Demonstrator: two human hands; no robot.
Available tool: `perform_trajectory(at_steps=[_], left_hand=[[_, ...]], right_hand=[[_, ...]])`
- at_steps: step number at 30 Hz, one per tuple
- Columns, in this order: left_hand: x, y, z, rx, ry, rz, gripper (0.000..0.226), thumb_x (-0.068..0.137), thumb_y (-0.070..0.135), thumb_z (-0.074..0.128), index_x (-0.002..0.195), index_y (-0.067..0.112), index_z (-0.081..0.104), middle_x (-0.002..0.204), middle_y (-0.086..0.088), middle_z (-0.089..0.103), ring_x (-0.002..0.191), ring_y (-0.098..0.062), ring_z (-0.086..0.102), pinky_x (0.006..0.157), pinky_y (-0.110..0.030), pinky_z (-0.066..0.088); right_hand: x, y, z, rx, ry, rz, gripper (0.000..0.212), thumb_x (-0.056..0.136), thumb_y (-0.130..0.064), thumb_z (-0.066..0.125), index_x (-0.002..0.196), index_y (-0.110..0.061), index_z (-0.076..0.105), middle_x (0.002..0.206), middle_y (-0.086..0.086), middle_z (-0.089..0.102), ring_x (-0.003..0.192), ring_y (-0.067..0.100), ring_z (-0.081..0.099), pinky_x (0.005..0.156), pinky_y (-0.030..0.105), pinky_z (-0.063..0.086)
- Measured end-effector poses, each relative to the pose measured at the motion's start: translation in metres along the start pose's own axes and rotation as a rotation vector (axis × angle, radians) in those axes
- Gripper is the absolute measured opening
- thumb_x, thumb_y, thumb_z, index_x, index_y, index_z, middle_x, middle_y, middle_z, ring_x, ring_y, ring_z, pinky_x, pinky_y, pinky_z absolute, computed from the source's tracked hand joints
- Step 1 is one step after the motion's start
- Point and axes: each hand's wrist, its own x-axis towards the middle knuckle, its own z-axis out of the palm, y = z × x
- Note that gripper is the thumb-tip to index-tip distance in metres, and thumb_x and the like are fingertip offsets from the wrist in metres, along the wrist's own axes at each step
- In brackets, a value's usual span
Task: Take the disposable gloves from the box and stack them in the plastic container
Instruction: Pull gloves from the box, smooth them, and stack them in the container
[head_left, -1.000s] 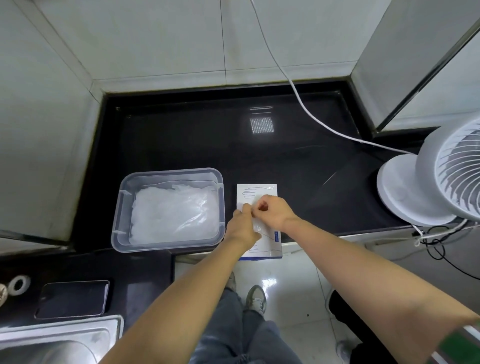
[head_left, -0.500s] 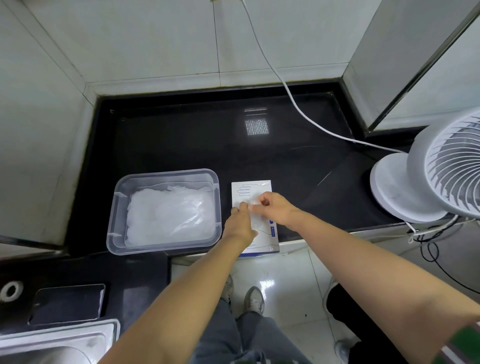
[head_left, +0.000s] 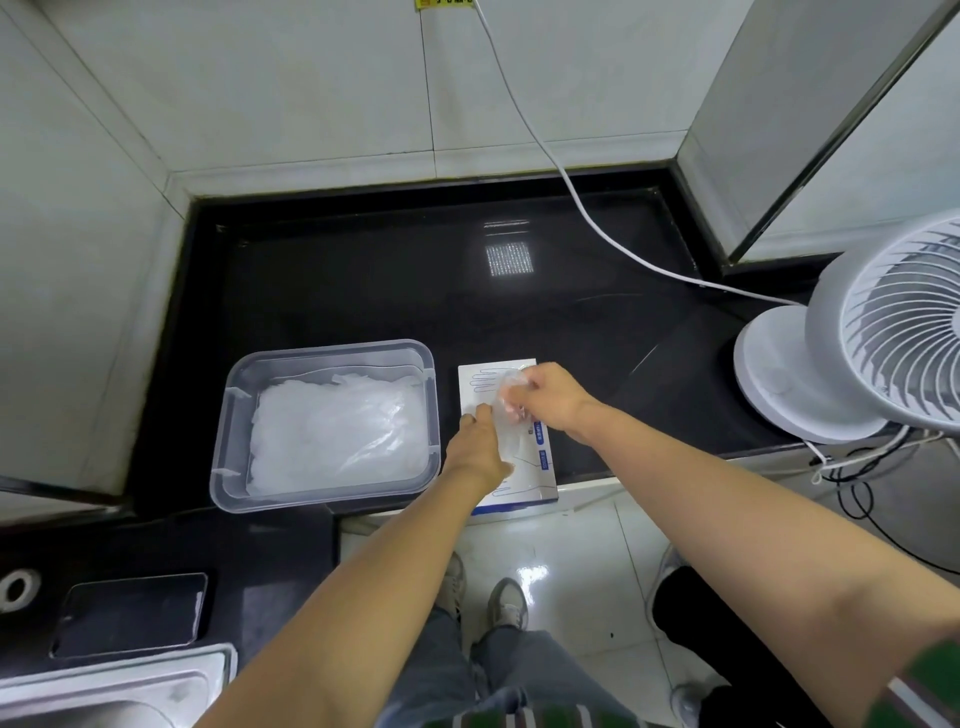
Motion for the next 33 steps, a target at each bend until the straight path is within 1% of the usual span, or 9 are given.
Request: perform_trajectory(at_steps=[4,9,12,16,19,23,27,30,33], left_hand=[[0.0,-0.001,0.001,-0.009,0.008,0.01,0.073,0.085,0.02,0.075,0.14,0.014,0.028,0.139,-0.011,0.04,0.117,-0.028,0.055,0.091,-0.031,0.049],[0.004,-0.003,-0.003,-0.082,-0.036,0.006,0.068,0.088,0.021,0.07,0.142,0.016,0.029,0.136,-0.011,0.043,0.117,-0.028,0.054,0.094,-0.035,0.049],[0.008,-0.004,-0.004,-0.116,-0.083,-0.011,0.062,0.091,0.02,0.066,0.142,0.017,0.031,0.136,-0.011,0.044,0.118,-0.03,0.053,0.097,-0.04,0.052],[0.011,-0.003,-0.009,-0.165,-0.152,-0.047,0.055,0.092,0.014,0.062,0.139,0.015,0.033,0.132,-0.012,0.045,0.114,-0.032,0.054,0.093,-0.043,0.054],[0.014,-0.001,-0.017,-0.317,-0.169,-0.112,0.043,0.091,0.009,0.056,0.131,0.012,0.041,0.121,-0.012,0.054,0.106,-0.029,0.06,0.089,-0.041,0.056],[0.021,0.006,-0.043,-0.635,-0.013,-0.087,0.017,0.088,0.02,0.056,0.103,0.016,0.063,0.098,-0.01,0.065,0.093,-0.028,0.063,0.078,-0.036,0.056],[0.005,0.008,-0.074,-1.213,0.012,0.048,0.049,0.069,0.029,0.057,0.113,0.01,0.065,0.103,-0.013,0.069,0.096,-0.024,0.066,0.083,-0.037,0.053],[0.0,-0.003,-0.084,-1.2,0.069,0.116,0.033,0.083,0.026,0.07,0.111,0.01,0.065,0.106,-0.011,0.071,0.099,-0.025,0.069,0.084,-0.034,0.055],[-0.004,-0.017,-0.091,-1.124,0.115,0.066,0.007,0.088,0.01,0.07,0.095,0.011,0.069,0.091,-0.008,0.072,0.086,-0.022,0.068,0.077,-0.032,0.055]], right_hand=[[-0.002,-0.012,0.001,0.119,0.157,-0.123,0.026,0.094,-0.015,0.046,0.07,-0.02,0.056,0.068,0.002,0.057,0.067,0.014,0.056,0.076,0.027,0.052],[-0.005,-0.018,0.002,0.347,0.257,-0.159,0.019,0.102,-0.018,0.039,0.095,-0.012,0.057,0.07,0.006,0.05,0.053,0.016,0.043,0.043,0.025,0.038],[-0.006,-0.032,0.001,0.429,0.259,-0.204,0.021,0.102,-0.016,0.038,0.09,-0.012,0.055,0.068,0.006,0.044,0.047,0.011,0.036,0.04,0.023,0.032],[-0.001,-0.049,0.001,0.449,0.29,-0.257,0.022,0.1,-0.018,0.042,0.084,-0.008,0.054,0.073,0.004,0.049,0.065,0.01,0.048,0.061,0.024,0.044],[0.004,-0.042,-0.002,0.533,0.257,-0.173,0.019,0.099,-0.018,0.043,0.092,-0.005,0.056,0.085,0.009,0.054,0.079,0.018,0.053,0.072,0.034,0.049],[0.002,-0.038,-0.01,0.772,0.273,-0.035,0.019,0.092,-0.005,0.04,0.081,-0.01,0.054,0.079,0.012,0.056,0.067,0.02,0.056,0.06,0.031,0.047],[-0.001,-0.037,-0.012,0.696,0.252,-0.054,0.022,0.083,0.008,0.037,0.076,-0.01,0.048,0.061,0.001,0.06,0.055,0.014,0.055,0.049,0.024,0.043],[-0.002,-0.03,-0.005,0.589,0.14,-0.055,0.027,0.081,0.013,0.042,0.083,-0.01,0.056,0.07,0.004,0.06,0.067,0.018,0.055,0.062,0.028,0.046],[0.0,-0.027,0.0,0.613,-0.053,-0.07,0.032,0.083,0.004,0.05,0.111,-0.002,0.063,0.095,0.014,0.067,0.086,0.024,0.065,0.082,0.035,0.052]])
